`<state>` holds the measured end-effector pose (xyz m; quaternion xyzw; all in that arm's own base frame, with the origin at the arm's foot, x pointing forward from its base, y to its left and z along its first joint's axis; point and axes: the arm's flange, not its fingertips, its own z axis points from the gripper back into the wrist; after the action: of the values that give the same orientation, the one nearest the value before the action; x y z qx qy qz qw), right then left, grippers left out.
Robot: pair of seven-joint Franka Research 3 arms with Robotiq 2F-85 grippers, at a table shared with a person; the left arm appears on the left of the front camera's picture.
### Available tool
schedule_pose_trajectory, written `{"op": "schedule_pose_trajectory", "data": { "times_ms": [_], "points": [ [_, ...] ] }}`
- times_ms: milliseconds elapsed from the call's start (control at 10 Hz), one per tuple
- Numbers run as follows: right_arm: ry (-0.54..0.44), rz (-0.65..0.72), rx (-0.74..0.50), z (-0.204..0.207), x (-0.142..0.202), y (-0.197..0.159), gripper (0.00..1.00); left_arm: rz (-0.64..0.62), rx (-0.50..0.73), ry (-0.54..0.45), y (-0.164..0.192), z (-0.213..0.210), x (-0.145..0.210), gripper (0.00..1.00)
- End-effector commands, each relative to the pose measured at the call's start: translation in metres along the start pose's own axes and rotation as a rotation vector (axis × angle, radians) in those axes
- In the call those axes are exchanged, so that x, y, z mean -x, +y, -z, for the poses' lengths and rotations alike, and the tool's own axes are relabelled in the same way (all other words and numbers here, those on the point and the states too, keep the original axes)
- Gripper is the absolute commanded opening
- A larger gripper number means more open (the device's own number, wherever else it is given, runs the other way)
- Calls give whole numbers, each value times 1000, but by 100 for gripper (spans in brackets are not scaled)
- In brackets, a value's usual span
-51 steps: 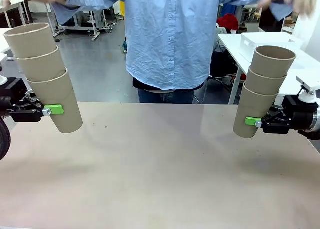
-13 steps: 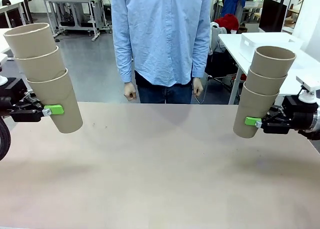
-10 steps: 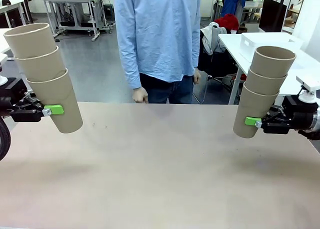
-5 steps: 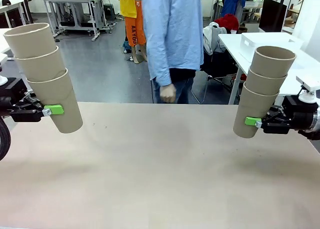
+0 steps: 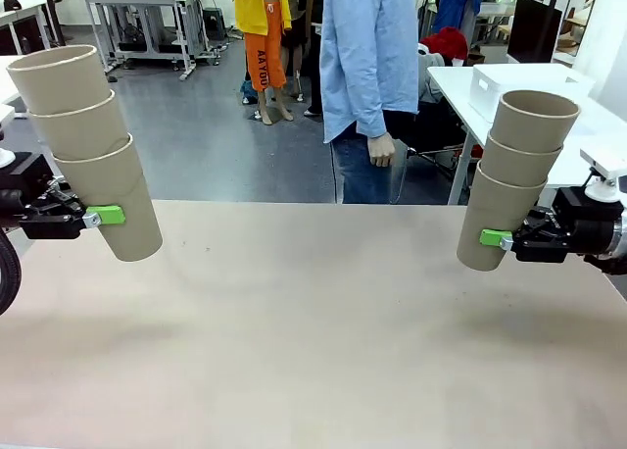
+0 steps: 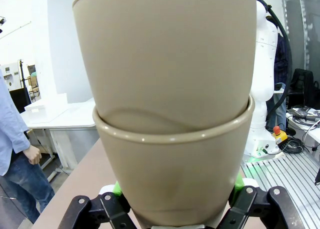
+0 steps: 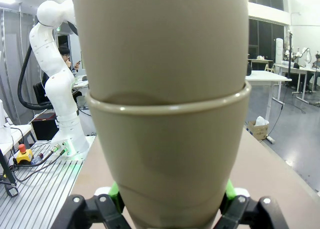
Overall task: Stack the cups and store them in the basket.
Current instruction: Place the stack of Reusable plastic cups into the Pantry Basket.
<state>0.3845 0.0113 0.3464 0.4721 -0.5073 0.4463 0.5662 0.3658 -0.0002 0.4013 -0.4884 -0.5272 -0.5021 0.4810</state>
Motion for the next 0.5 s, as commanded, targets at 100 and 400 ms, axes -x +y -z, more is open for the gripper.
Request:
{"op": "schedule_pose_trajectory", "data": {
  "times_ms": [100, 400],
  "points": [
    [-2, -13, 2, 0, -3, 0, 84, 7, 5, -6, -3, -2, -4, 85],
    [-2, -13, 2, 0, -3, 0, 84, 7, 5, -6, -3, -2, -4, 85]
  ]
}}
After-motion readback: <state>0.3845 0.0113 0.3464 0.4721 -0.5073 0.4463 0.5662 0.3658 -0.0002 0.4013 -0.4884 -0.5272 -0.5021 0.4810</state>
